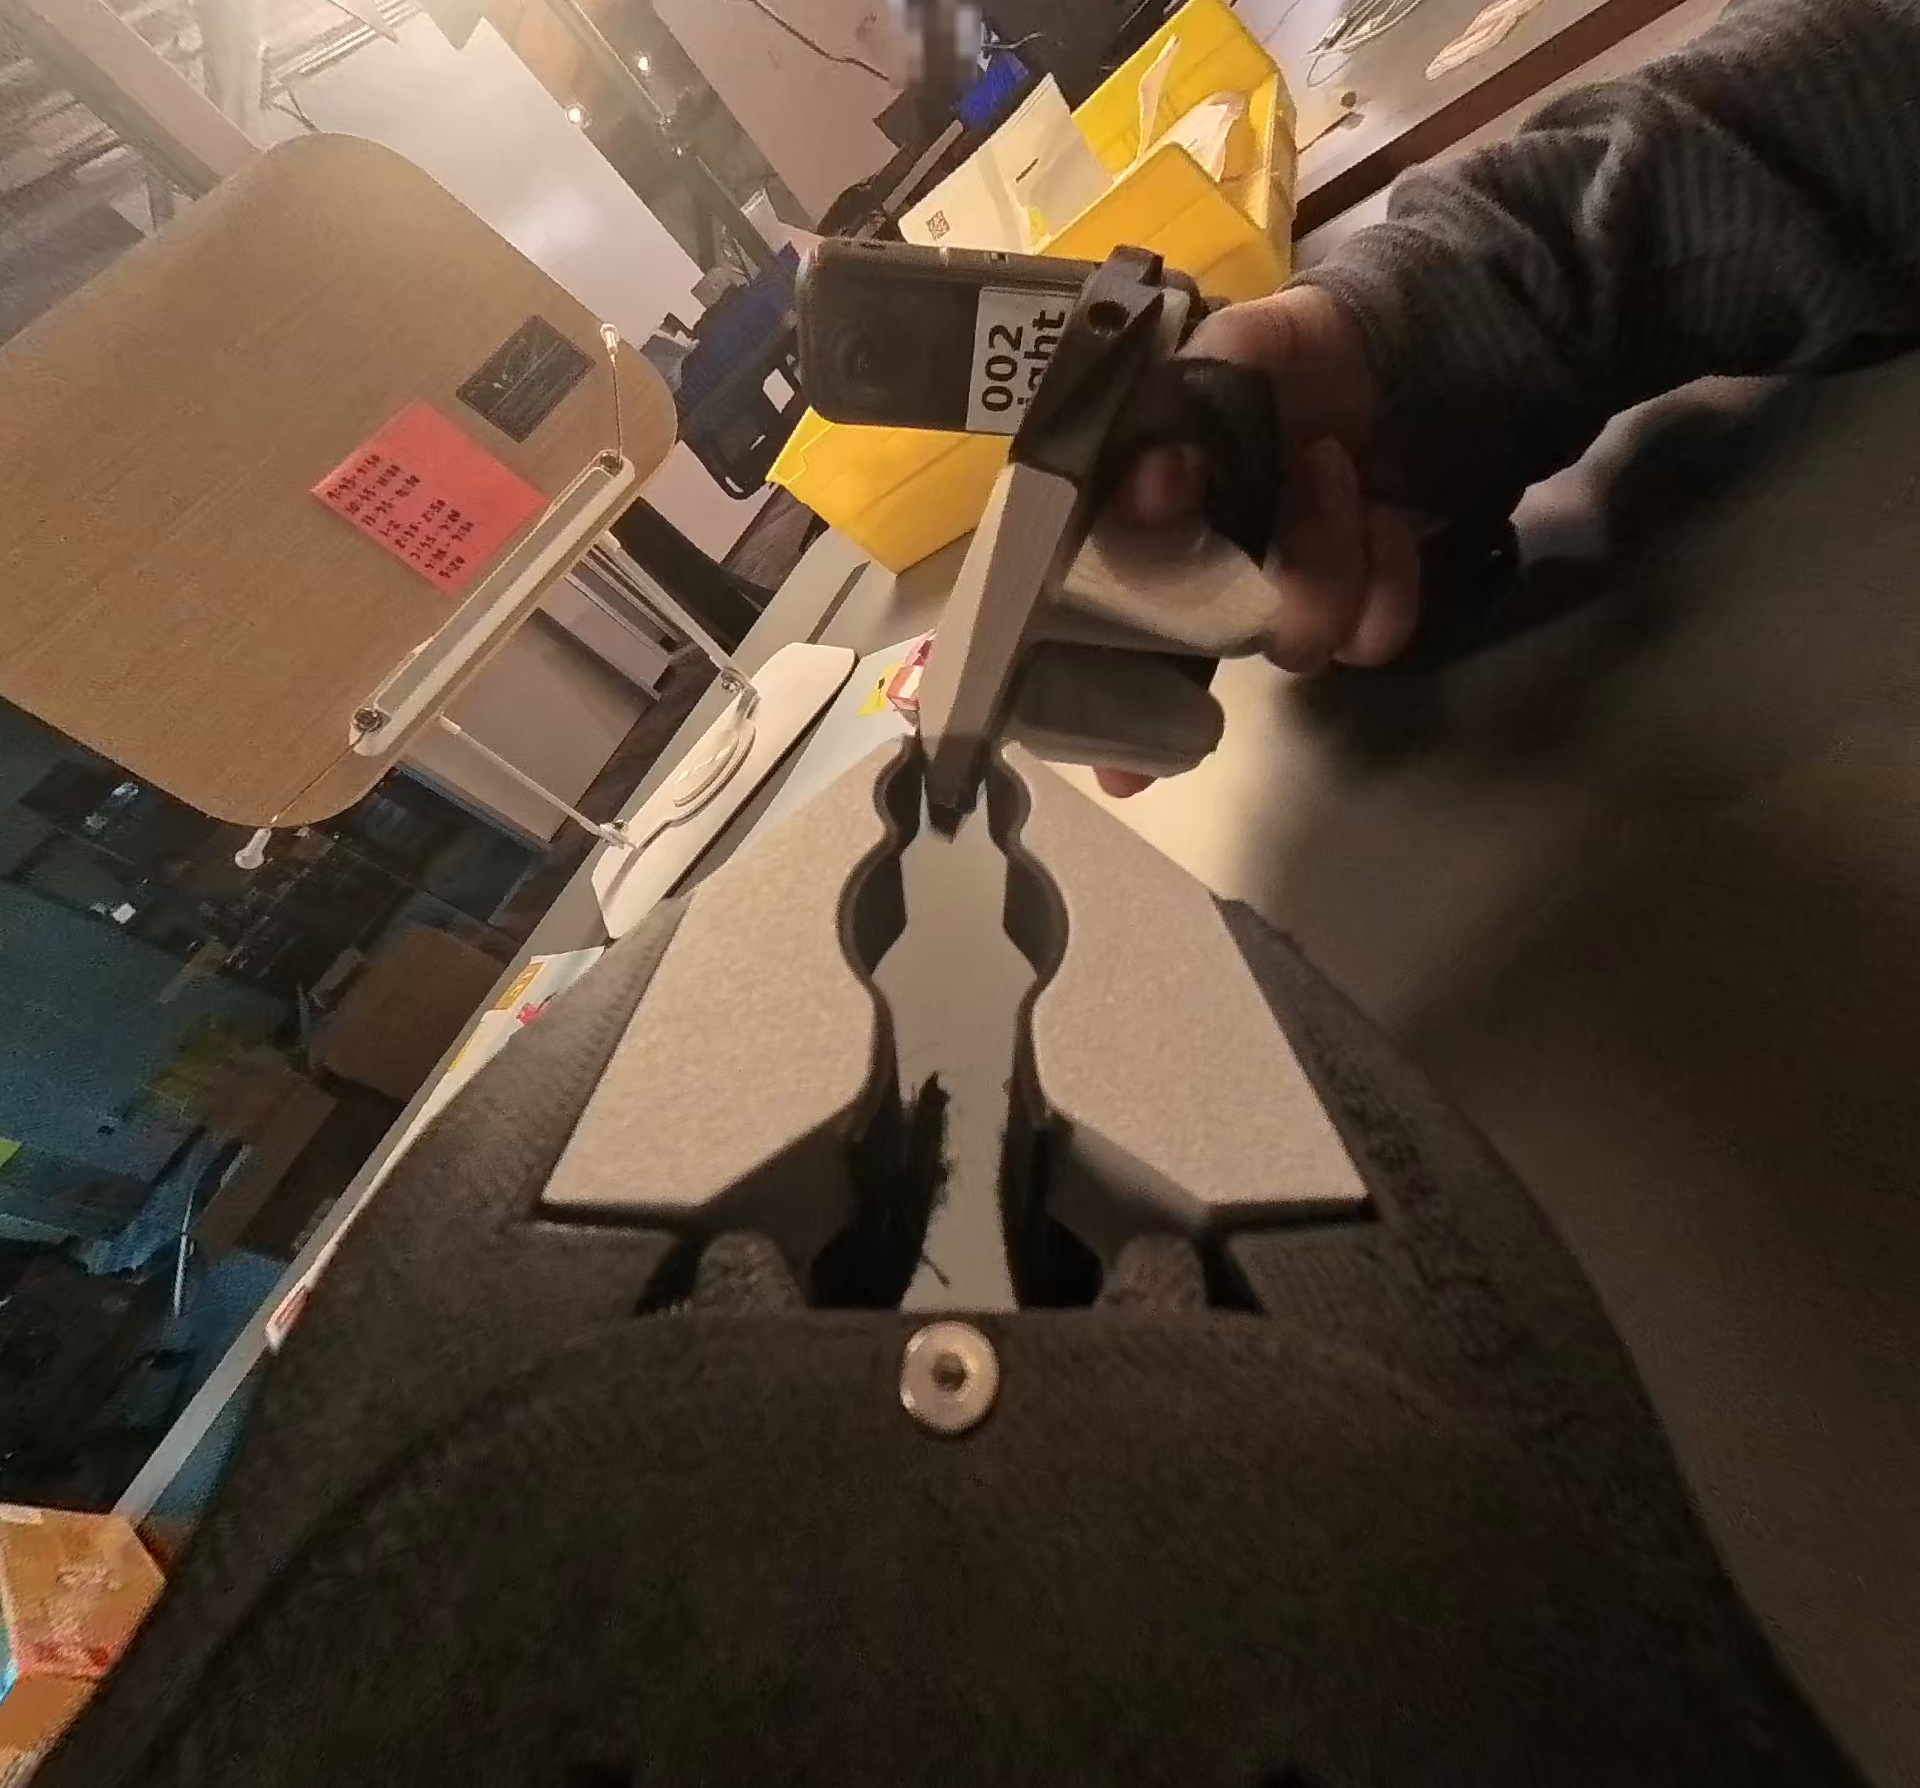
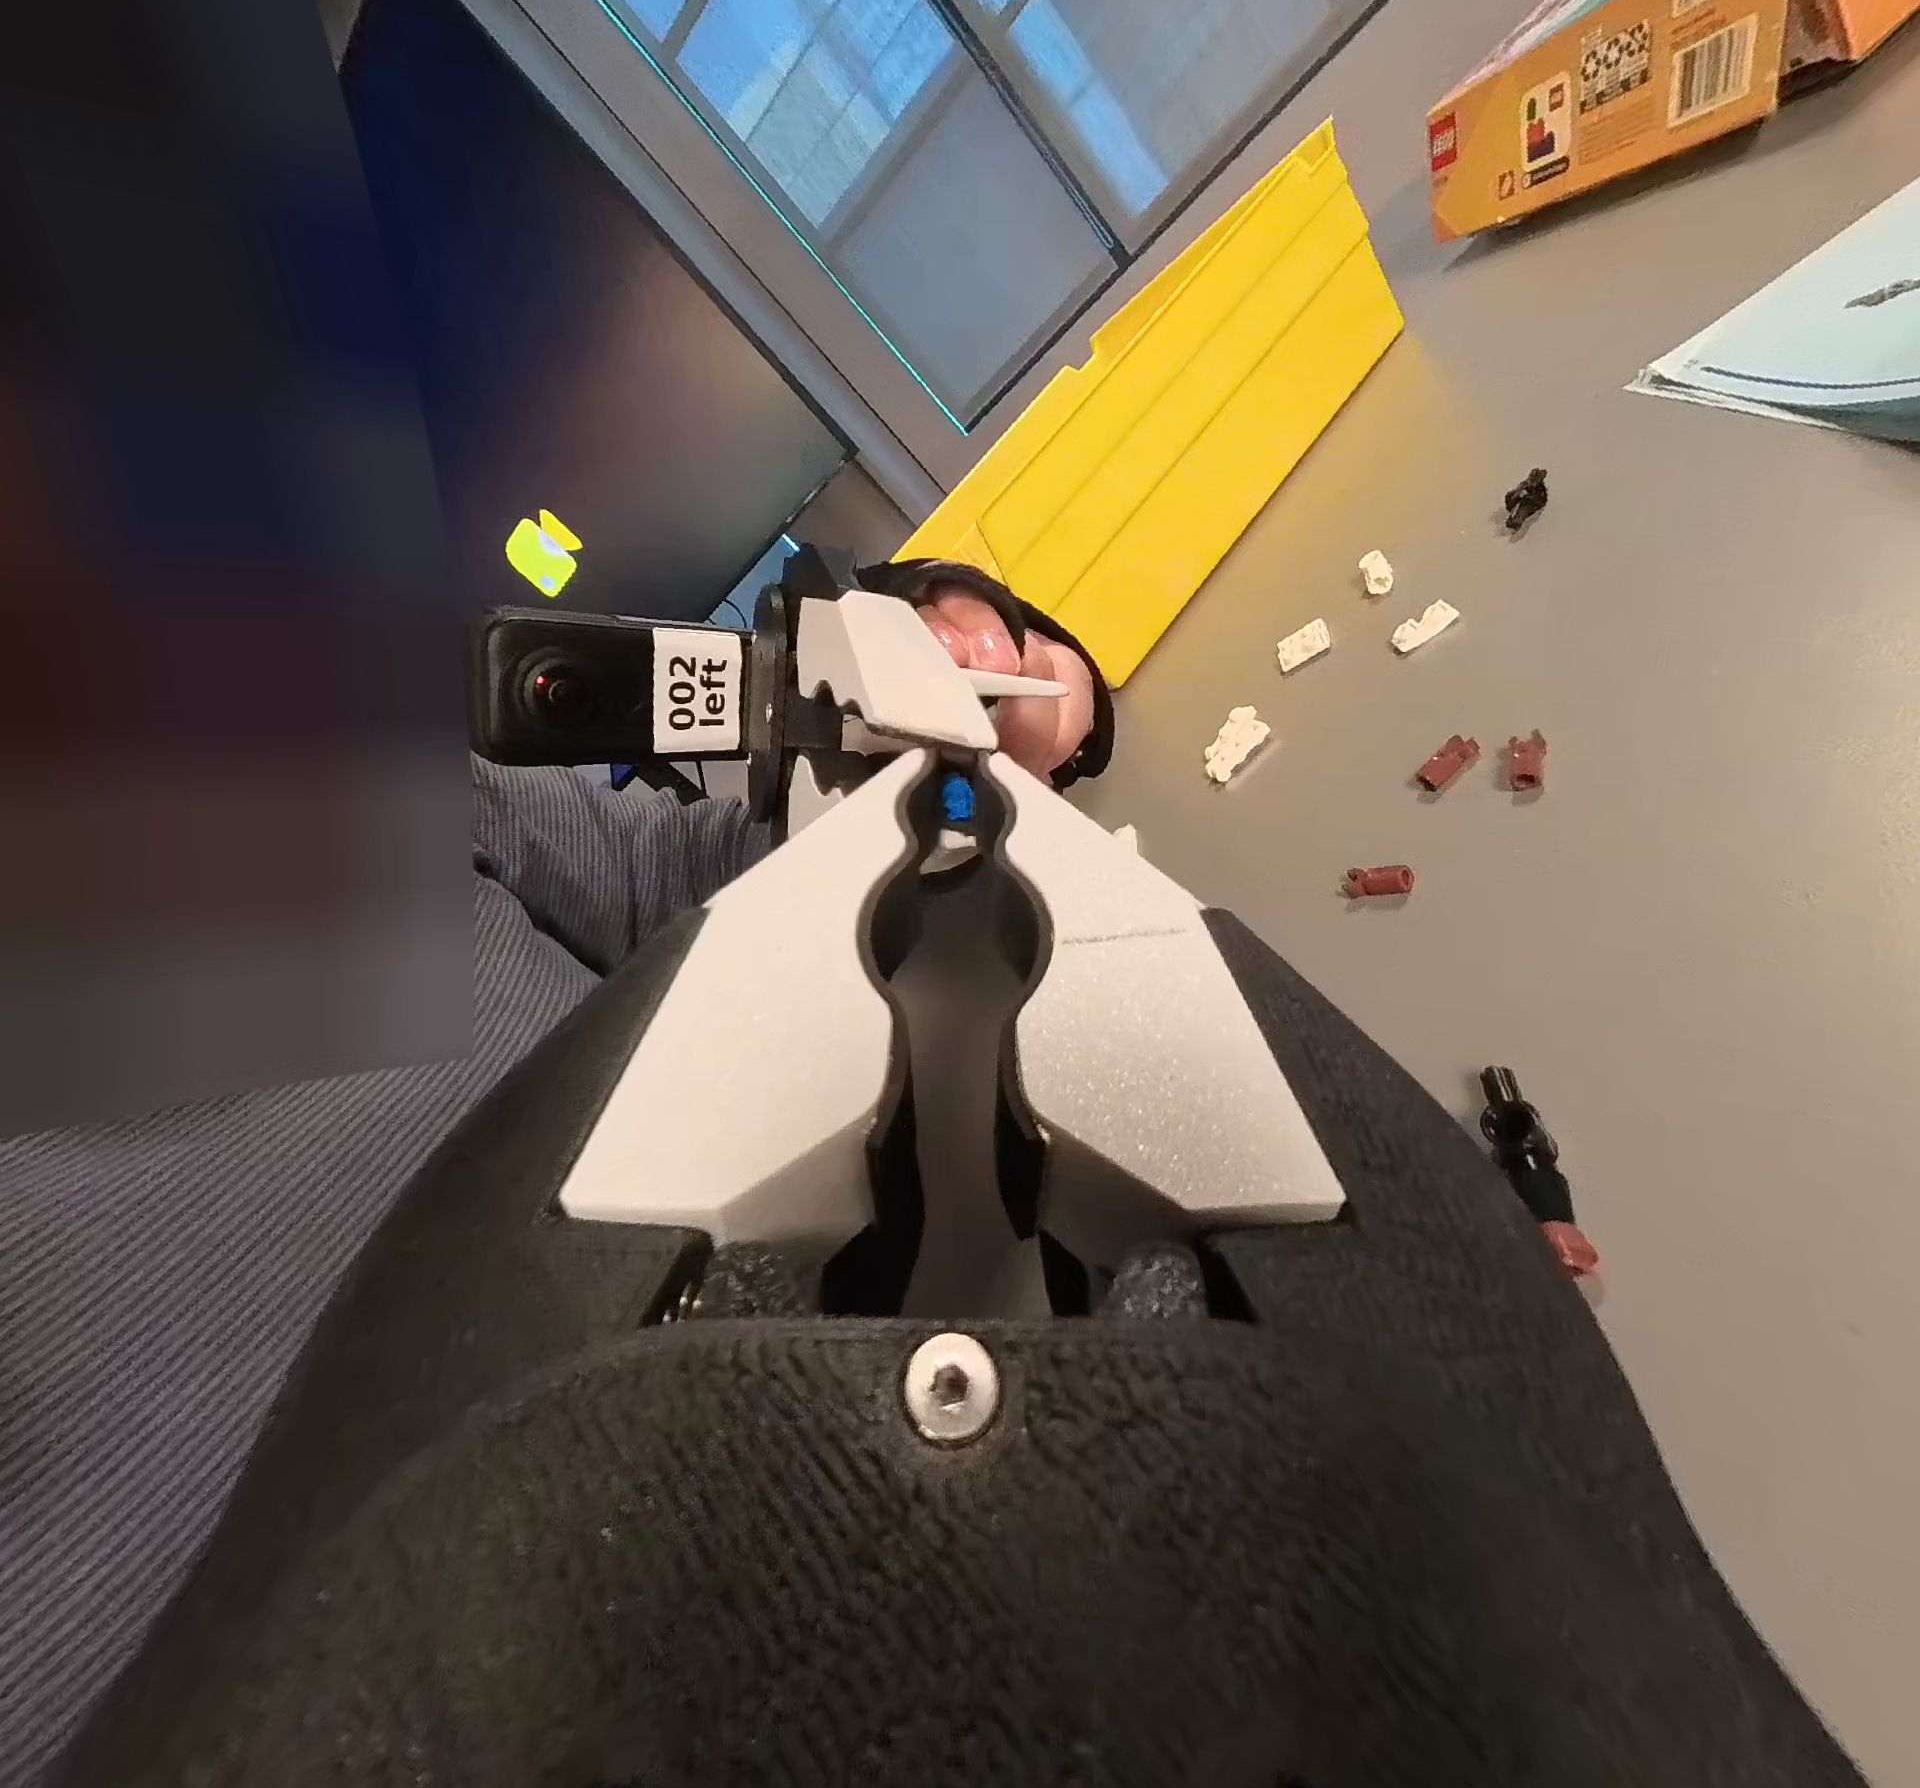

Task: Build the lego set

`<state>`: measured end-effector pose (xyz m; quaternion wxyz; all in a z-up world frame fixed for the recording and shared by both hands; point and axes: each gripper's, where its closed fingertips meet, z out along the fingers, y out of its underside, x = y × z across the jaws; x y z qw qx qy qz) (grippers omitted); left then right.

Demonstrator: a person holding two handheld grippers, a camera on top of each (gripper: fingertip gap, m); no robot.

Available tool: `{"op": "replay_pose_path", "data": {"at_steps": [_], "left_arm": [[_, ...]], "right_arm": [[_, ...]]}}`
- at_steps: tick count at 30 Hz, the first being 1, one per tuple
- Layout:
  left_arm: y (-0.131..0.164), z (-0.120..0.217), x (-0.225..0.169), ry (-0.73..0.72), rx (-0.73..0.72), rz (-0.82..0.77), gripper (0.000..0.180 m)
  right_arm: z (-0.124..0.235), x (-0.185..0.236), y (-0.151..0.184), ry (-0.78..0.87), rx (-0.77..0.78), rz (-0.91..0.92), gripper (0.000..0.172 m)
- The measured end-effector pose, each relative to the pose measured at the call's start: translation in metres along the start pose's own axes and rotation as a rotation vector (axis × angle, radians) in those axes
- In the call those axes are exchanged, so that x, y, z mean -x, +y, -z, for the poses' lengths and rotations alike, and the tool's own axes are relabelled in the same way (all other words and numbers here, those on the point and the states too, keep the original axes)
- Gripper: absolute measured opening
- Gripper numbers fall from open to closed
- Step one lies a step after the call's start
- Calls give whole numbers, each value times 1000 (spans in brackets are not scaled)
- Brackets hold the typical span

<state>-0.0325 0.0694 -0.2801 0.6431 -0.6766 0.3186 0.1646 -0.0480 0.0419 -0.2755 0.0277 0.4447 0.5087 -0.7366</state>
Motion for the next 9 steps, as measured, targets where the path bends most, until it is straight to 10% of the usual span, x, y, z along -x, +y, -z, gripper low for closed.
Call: {"op": "replay_pose_path", "data": {"at_steps": [9], "left_arm": [[-2, 7, 26, -169, -18, 18, 29]], "right_arm": [[11, -6, -22, 6, -146, -84, 3]]}}
